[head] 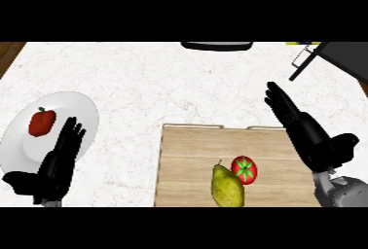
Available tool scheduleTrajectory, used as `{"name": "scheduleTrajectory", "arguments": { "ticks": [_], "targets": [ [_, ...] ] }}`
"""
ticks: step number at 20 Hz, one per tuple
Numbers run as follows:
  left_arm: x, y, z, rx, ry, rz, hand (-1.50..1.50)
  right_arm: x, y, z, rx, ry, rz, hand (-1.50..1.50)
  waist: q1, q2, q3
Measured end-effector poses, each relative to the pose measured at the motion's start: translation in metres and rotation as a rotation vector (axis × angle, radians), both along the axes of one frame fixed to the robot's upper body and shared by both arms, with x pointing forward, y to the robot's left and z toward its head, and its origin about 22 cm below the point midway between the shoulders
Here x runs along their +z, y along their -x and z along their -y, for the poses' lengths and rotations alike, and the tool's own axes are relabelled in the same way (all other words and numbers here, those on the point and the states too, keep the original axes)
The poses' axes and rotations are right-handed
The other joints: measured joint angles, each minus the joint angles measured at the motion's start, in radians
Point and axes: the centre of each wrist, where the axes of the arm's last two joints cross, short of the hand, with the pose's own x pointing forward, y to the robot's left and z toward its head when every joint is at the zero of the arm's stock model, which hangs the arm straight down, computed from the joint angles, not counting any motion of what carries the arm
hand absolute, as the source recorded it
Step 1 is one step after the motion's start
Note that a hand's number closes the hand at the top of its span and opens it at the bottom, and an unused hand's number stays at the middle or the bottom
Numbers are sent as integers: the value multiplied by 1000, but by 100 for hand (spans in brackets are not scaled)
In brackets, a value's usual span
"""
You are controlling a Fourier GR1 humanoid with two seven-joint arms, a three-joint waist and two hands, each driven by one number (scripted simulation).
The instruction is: Pick the tomato from the tray and place it in the tiered shelf
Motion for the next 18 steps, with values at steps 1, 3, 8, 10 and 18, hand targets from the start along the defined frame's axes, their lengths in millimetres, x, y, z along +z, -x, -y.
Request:
{"name": "scheduleTrajectory", "arguments": {
  "ticks": [1,3,8,10,18],
  "targets": [
    [2,0,-3,5,-3,-7,0,0,-1,-7,4,13,10,150,-3,-1,5],
    [5,-4,-10,14,-33,-28,0,4,-2,-29,15,44,51,150,-6,-1,12],
    [12,-4,-39,43,-140,-112,0,6,-11,-45,-121,273,174,150,-32,-10,12],
    [10,-2,-45,54,-153,-146,0,-1,-13,-36,-258,376,230,-150,-48,-14,13],
    [24,-11,-61,37,-173,-194,0,-44,45,-120,-370,503,281,-150,-44,-13,19]
  ]
}}
